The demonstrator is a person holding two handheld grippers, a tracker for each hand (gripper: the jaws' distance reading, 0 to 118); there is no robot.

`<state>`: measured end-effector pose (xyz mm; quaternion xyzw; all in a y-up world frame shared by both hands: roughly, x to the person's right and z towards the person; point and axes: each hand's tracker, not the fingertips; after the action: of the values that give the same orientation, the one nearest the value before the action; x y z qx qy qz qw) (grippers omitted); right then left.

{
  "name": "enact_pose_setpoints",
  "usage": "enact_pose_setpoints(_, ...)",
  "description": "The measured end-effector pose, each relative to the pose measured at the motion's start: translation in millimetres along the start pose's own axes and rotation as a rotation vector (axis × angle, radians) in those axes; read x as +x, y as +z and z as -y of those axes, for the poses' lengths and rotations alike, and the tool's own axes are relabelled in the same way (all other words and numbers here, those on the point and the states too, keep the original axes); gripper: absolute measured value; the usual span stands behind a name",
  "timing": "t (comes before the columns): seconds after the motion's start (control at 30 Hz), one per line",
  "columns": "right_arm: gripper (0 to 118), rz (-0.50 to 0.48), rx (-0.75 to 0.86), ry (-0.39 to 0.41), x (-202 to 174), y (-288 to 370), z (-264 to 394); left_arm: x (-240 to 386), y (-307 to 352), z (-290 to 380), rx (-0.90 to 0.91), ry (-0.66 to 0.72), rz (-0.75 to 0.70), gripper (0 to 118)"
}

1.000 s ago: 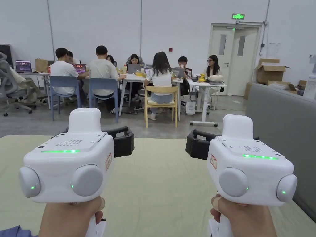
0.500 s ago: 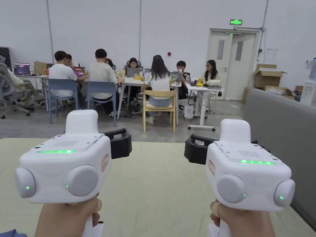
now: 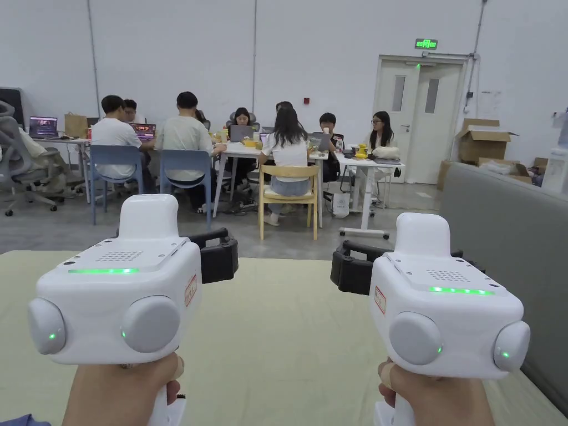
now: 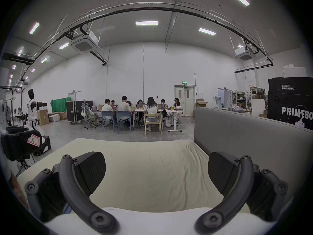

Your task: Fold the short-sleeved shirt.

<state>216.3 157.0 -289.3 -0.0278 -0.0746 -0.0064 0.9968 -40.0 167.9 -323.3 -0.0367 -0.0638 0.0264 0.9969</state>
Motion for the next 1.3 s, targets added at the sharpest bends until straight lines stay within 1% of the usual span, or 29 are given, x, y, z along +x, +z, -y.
enact_pose_setpoints(0.77, 118, -0.001, 0.010, -0.009, 5.1, 0.0, -1.1, 3.5, 0.8, 1.9, -0.002, -0.004, 0.022, 112)
enact_pose_setpoints(0.8, 118, -0.002, 0.010, -0.012, 5.0, 0.3, -1.4, 3.6, 0.8, 1.9, 0.001, -0.008, 0.021, 112)
enact_pose_setpoints(0.9, 118, -0.027, -0.003, -0.052, 5.6, -2.3, -2.3, 4.0, 1.5, 2.0, 0.009, -0.014, 0.021, 112)
enact_pose_setpoints(1.1, 118, -0.016, 0.000, -0.041, 6.3, -4.3, -1.1, 3.7, 3.5, 0.9, 0.010, -0.007, 0.027, 112)
enact_pose_setpoints(1.23, 118, -0.037, -0.012, -0.080, 8.5, -4.2, -1.0, 4.3, 2.2, 1.8, 0.010, -0.013, 0.030, 112)
enact_pose_setpoints(1.3, 118, -0.038, -0.014, -0.080, 8.4, -4.7, -1.4, 4.3, 1.6, 2.5, 0.004, -0.007, 0.038, 112)
